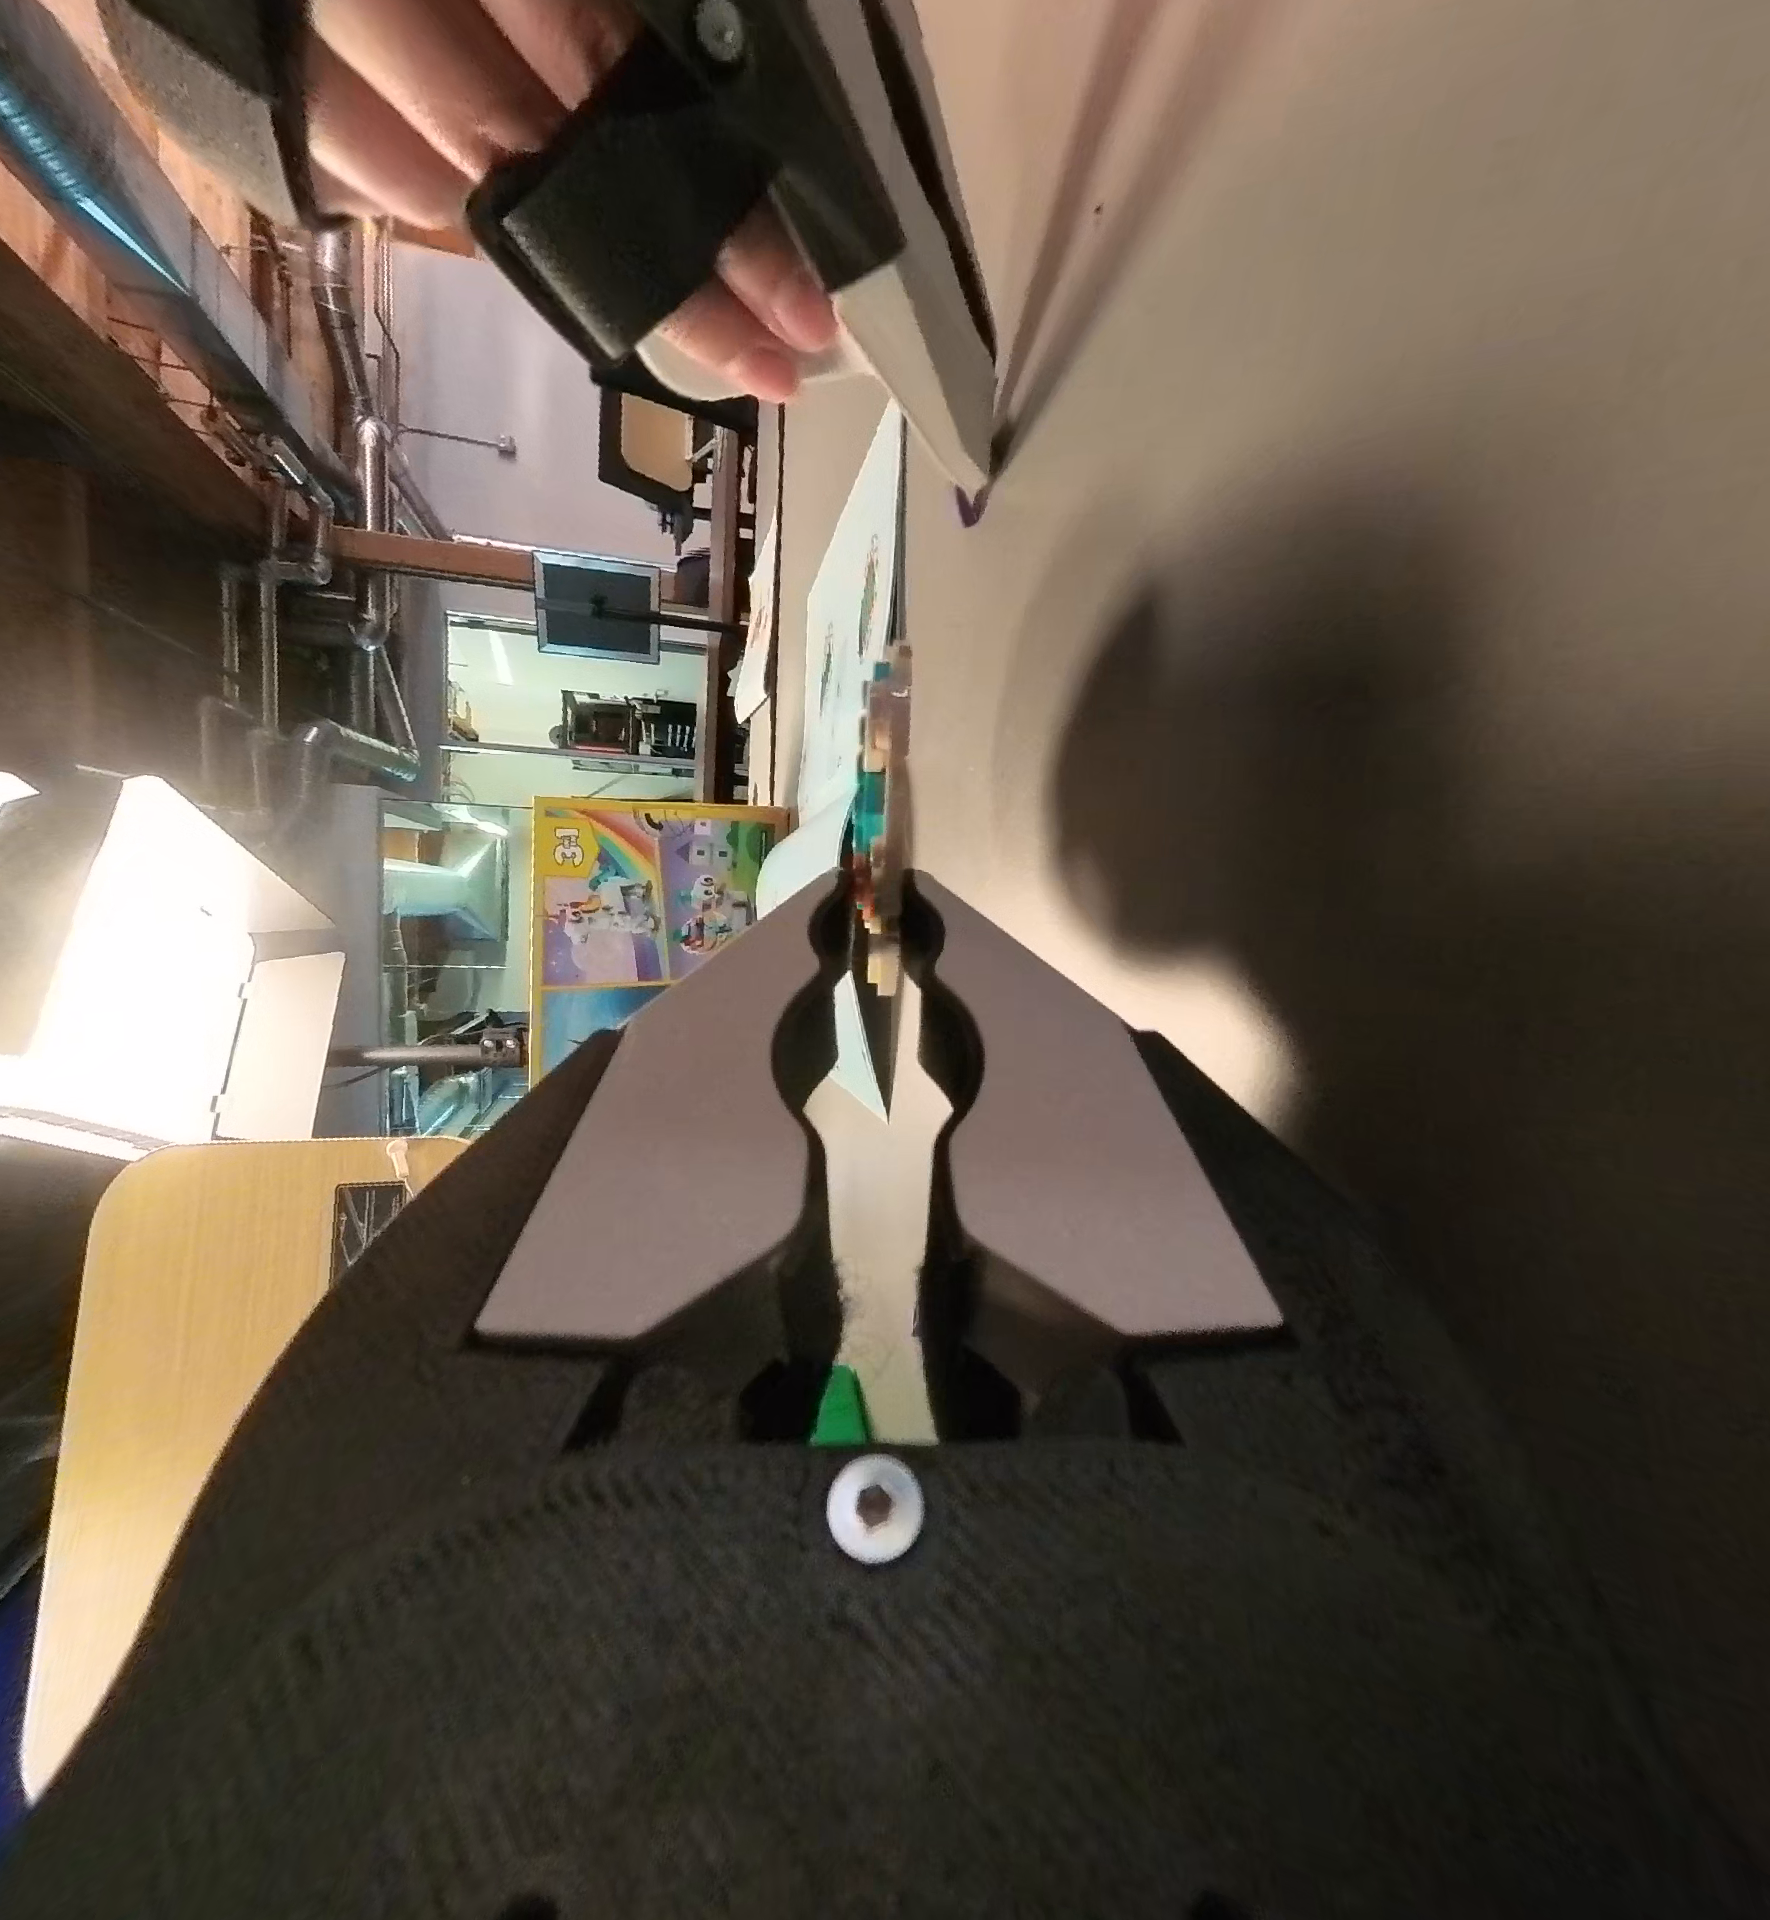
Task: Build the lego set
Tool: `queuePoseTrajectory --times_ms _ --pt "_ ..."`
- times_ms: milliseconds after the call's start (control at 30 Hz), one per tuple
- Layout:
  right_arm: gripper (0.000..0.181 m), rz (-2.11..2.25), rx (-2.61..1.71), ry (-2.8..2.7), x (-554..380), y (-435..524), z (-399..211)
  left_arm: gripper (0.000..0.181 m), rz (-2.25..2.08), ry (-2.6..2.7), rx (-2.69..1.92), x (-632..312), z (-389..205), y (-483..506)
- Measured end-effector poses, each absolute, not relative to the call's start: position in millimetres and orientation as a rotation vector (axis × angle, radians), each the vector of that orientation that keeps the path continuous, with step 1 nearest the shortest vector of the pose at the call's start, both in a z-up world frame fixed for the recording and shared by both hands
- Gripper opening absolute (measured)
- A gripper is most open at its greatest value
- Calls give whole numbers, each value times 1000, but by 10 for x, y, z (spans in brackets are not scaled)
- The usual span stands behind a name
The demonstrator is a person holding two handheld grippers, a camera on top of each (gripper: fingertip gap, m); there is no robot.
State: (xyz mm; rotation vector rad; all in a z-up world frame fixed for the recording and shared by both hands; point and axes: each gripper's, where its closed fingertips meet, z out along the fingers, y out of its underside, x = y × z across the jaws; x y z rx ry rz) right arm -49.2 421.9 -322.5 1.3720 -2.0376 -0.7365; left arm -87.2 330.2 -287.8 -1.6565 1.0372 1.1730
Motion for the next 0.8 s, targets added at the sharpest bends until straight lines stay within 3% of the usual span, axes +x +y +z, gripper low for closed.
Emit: queuePoseTrajectory --times_ms 233,367,533,800 --pt "20 -688 1387 -2056 -454 4282 -3203 7 1179 1040 -1662 -879 -2888 3305" --pt "37 -650 1151 -2167 -471 4403 -3122 7 1181 1047 -1665 -878 -2898 3307" --pt "54 -363 324 -2553 -322 4593 -3097 7 1180 1051 -1666 -874 -2908 3314" --pt "33 681 -1075 -2352 -407 4207 -2997 7 1190 1072 -1643 -833 -2930 3350"
